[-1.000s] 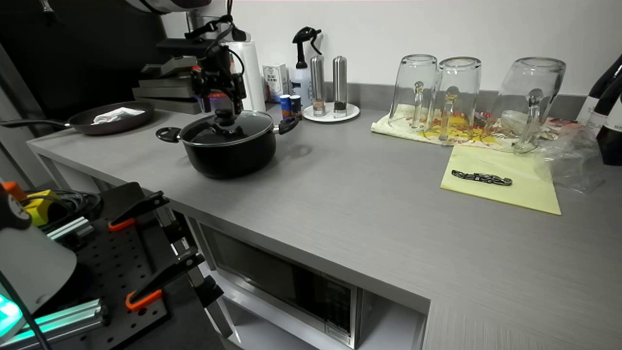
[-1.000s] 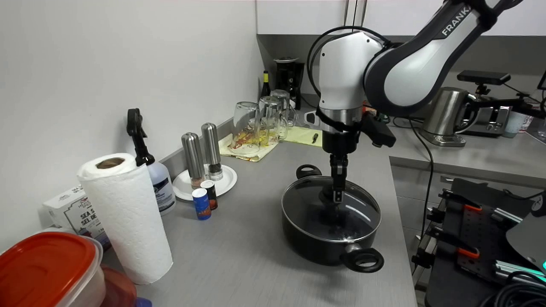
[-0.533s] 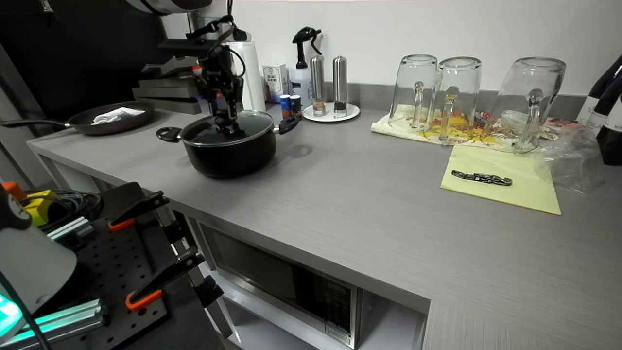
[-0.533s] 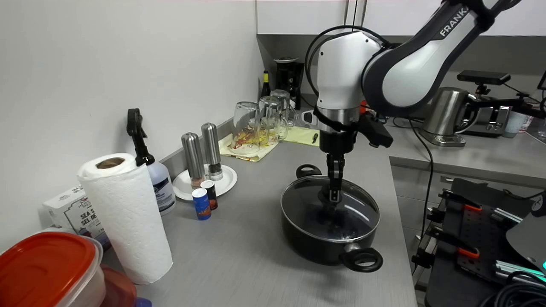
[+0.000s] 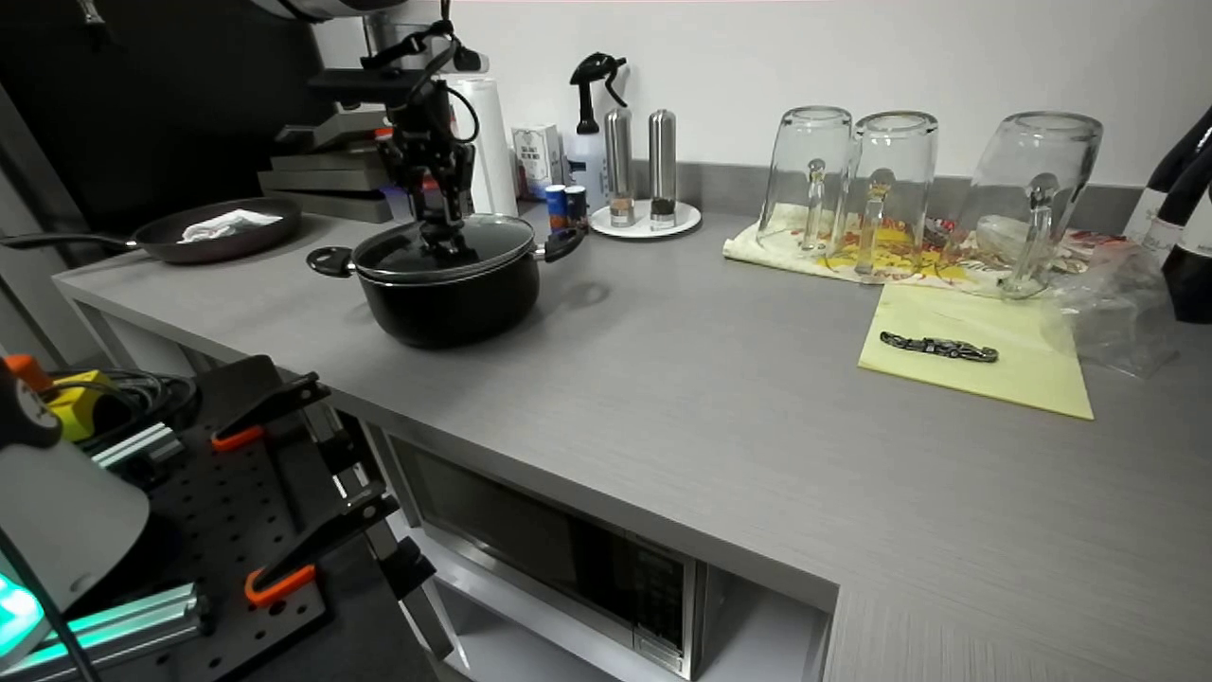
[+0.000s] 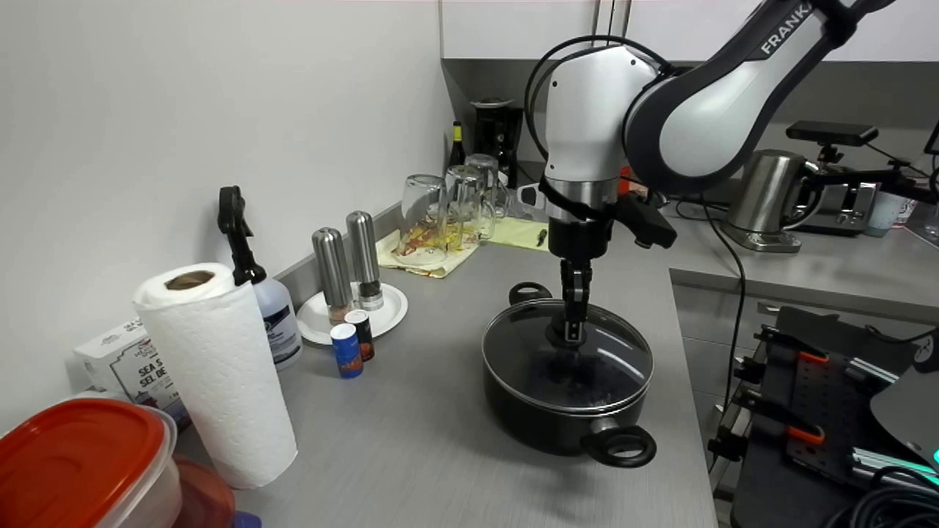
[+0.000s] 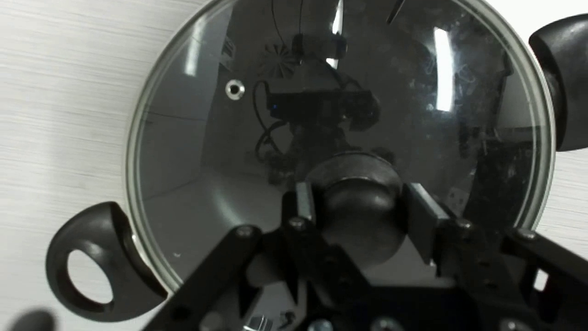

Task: Remove the glass lid from the pot and place it on the countertop.

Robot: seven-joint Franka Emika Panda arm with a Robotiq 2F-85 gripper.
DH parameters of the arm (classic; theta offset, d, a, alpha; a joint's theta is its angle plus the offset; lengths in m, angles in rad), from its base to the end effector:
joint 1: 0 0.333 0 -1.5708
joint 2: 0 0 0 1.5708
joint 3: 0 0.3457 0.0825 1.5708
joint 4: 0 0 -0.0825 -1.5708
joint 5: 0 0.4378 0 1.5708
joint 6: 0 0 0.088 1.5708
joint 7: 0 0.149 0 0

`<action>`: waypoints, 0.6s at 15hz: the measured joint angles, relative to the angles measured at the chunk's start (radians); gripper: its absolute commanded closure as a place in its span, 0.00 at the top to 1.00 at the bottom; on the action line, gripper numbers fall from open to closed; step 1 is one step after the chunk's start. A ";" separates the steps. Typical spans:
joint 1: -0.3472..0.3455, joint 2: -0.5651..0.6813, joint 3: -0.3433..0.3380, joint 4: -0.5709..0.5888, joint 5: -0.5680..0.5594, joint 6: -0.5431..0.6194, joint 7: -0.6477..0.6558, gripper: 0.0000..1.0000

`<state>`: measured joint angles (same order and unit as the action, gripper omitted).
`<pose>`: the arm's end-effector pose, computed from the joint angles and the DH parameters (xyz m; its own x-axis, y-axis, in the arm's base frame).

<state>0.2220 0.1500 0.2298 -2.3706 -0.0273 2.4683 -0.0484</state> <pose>0.4809 0.2361 0.2032 0.8665 0.4970 -0.0469 0.4966 -0.8677 -0.0204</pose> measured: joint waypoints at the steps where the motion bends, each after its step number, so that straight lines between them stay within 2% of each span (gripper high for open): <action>1: 0.000 -0.016 0.000 -0.001 0.001 -0.007 -0.008 0.25; 6: -0.014 -0.150 -0.008 -0.012 0.008 -0.066 -0.034 0.25; 9: -0.043 -0.210 -0.046 -0.018 0.033 -0.098 -0.050 0.25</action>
<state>0.1792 -0.0605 0.1836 -2.3890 0.0057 2.3704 -0.0988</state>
